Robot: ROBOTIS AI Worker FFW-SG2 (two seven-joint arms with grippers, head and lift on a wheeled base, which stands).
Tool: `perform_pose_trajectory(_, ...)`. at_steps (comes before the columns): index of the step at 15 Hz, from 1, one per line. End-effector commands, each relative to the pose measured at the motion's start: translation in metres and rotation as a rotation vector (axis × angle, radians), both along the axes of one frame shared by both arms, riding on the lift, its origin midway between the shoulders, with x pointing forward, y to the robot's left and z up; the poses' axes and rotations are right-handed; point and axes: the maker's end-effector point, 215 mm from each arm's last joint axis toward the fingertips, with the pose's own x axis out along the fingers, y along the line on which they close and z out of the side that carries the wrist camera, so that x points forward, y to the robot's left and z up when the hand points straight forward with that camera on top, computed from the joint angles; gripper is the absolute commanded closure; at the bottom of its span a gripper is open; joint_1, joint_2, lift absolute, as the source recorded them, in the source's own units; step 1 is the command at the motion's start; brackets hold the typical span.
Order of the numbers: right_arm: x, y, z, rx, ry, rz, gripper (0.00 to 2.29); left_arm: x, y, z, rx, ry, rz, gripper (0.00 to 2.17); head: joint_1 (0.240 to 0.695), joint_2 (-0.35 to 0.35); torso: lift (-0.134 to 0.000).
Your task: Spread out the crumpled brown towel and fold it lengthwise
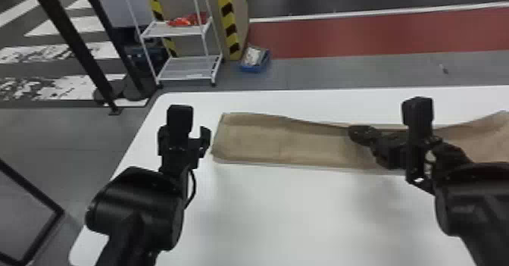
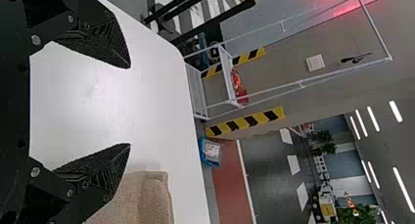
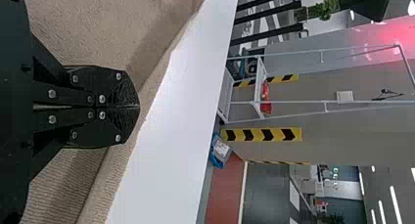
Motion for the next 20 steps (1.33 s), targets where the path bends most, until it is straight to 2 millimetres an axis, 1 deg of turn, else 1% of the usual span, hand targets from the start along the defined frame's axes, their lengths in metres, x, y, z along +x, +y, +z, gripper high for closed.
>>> perform_pose_trajectory(1, -0.015, -0.009, 0.0, -0.002, -0.005, -0.006, 1.96, 0.0, 0.002, 0.0, -0.002, -0.001, 0.003, 0.38, 0.695, 0.203, -0.124)
perform_pose_trajectory(2, -0.014, -0.025, 0.002, -0.005, -0.01, -0.025, 1.95, 0.0, -0.001, -0.001, -0.002, 0.0, -0.003, 0.38, 0.695, 0.205, -0.124)
perform_pose_trajectory(4, 0.0, -0.06, 0.011, -0.031, -0.018, -0.06, 1.95, 0.0, -0.007, -0.002, -0.002, 0.003, -0.013, 0.38, 0.695, 0.193, -0.124)
perform_pose_trajectory(5, 0.004, -0.069, 0.012, -0.036, -0.018, -0.071, 1.95, 0.001, -0.009, -0.002, -0.005, 0.001, -0.015, 0.38, 0.695, 0.182, -0.124)
perform_pose_trajectory(6, -0.002, -0.08, 0.003, -0.023, 0.009, -0.094, 1.95, 0.001, -0.012, -0.001, -0.011, 0.001, -0.019, 0.38, 0.695, 0.166, -0.124)
perform_pose_trajectory(7, -0.006, -0.1, 0.004, -0.011, 0.009, -0.126, 1.86, 0.006, -0.019, 0.006, -0.027, -0.026, -0.049, 0.38, 0.695, 0.151, -0.124)
perform_pose_trajectory(8, -0.007, -0.125, 0.01, -0.005, -0.001, -0.157, 1.52, 0.01, -0.028, 0.009, -0.073, -0.046, -0.087, 0.37, 0.695, 0.127, -0.124)
perform_pose_trajectory(9, -0.007, -0.152, 0.016, 0.004, -0.009, -0.181, 1.27, 0.015, -0.034, 0.014, -0.134, -0.057, -0.115, 0.37, 0.695, 0.108, -0.124)
perform_pose_trajectory(10, -0.005, -0.179, 0.029, 0.031, -0.019, -0.201, 0.97, 0.019, -0.04, 0.014, -0.221, -0.056, -0.139, 0.37, 0.695, 0.084, -0.124)
perform_pose_trajectory(11, -0.005, -0.207, 0.041, 0.04, -0.035, -0.224, 0.58, 0.024, -0.044, 0.018, -0.287, -0.064, -0.157, 0.37, 0.695, 0.063, -0.124)
perform_pose_trajectory(12, -0.006, -0.232, 0.05, 0.047, -0.048, -0.249, 0.43, 0.027, -0.051, 0.019, -0.328, -0.063, -0.186, 0.38, 0.695, 0.037, -0.124)
perform_pose_trajectory(13, -0.008, -0.263, 0.061, 0.051, -0.064, -0.283, 0.43, 0.03, -0.062, 0.021, -0.365, -0.056, -0.228, 0.4, 0.695, -0.005, -0.124)
perform_pose_trajectory(14, -0.012, -0.291, 0.069, 0.057, -0.074, -0.317, 0.43, 0.031, -0.063, 0.015, -0.384, -0.035, -0.229, 0.4, 0.695, -0.033, -0.124)
perform_pose_trajectory(15, -0.017, -0.317, 0.072, 0.057, -0.079, -0.351, 0.43, 0.033, -0.06, 0.008, -0.376, -0.008, -0.22, 0.52, 0.695, -0.058, -0.124)
perform_pose_trajectory(16, -0.024, -0.34, 0.074, 0.052, -0.086, -0.38, 0.42, 0.034, -0.059, -0.001, -0.373, 0.027, -0.211, 0.53, 0.695, -0.084, -0.124)
perform_pose_trajectory(17, -0.029, -0.352, 0.071, 0.041, -0.083, -0.391, 0.42, 0.036, -0.056, -0.01, -0.378, 0.058, -0.201, 0.53, 0.695, -0.107, -0.124)
perform_pose_trajectory(18, -0.034, -0.355, 0.064, 0.038, -0.071, -0.376, 0.42, 0.04, -0.052, -0.013, -0.38, 0.067, -0.199, 0.53, 0.695, -0.141, -0.124)
perform_pose_trajectory(20, -0.043, -0.362, 0.061, 0.045, -0.071, -0.379, 0.42, 0.044, -0.05, -0.022, -0.363, 0.101, -0.196, 0.53, 0.695, -0.157, -0.124)
